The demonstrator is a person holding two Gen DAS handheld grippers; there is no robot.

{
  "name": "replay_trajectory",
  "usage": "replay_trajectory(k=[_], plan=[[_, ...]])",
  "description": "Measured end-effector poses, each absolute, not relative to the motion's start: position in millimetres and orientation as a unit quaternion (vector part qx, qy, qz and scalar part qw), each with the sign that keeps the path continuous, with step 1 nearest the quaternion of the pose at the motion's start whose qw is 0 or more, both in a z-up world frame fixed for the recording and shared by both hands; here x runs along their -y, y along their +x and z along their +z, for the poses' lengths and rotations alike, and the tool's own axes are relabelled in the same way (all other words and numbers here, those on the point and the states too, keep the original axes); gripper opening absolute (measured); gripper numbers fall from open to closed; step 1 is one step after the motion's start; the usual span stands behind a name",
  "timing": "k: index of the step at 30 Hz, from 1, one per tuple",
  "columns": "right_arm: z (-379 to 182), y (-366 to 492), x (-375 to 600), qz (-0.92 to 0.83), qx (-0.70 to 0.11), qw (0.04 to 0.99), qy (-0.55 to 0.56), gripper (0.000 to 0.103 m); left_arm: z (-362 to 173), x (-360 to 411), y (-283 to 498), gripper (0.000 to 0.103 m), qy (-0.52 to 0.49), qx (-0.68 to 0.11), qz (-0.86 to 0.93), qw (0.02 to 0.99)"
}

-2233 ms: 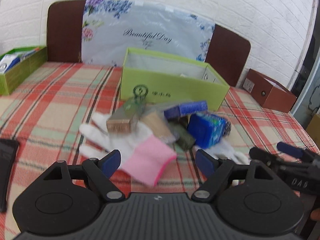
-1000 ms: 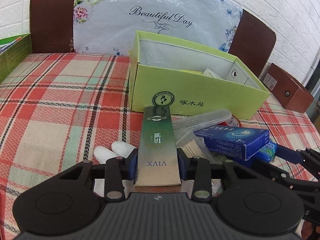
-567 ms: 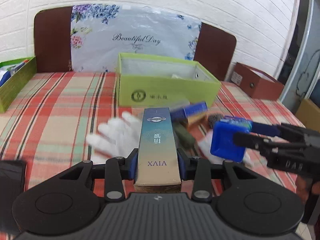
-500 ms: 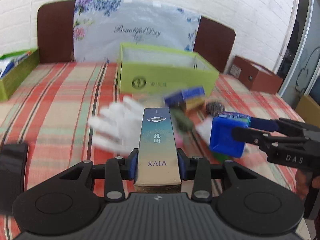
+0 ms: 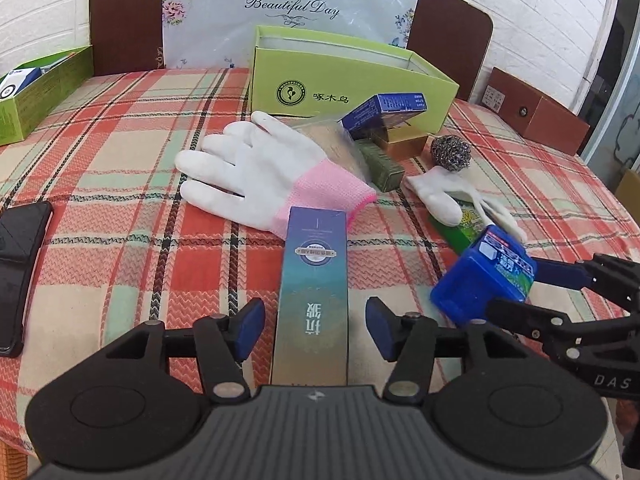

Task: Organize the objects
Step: 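Grasp teal slim box with left tool while right tool grasps blue square container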

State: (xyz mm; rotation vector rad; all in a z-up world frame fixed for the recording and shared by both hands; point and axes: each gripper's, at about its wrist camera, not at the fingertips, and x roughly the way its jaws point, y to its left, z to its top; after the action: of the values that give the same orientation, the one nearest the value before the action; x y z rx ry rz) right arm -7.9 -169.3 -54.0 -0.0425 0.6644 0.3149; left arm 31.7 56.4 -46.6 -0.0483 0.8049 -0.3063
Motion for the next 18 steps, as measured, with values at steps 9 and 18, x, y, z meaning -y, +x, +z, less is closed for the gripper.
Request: replay_trajectory(k=[9,18], plan=[[-61.1,3.9,159.7,0.163,-0.334,0.928,-0.032,0.067,-52.8,-48.8,39.1,0.059,-0.014,-0.396,-0.153,0.905],[-71.7,11.4,158.4,0.161,-0.346,0.924,-0.028,0.058,-53.6,-47.8,43.0,0.041,-0.016,-0.392,-0.151,0.908]])
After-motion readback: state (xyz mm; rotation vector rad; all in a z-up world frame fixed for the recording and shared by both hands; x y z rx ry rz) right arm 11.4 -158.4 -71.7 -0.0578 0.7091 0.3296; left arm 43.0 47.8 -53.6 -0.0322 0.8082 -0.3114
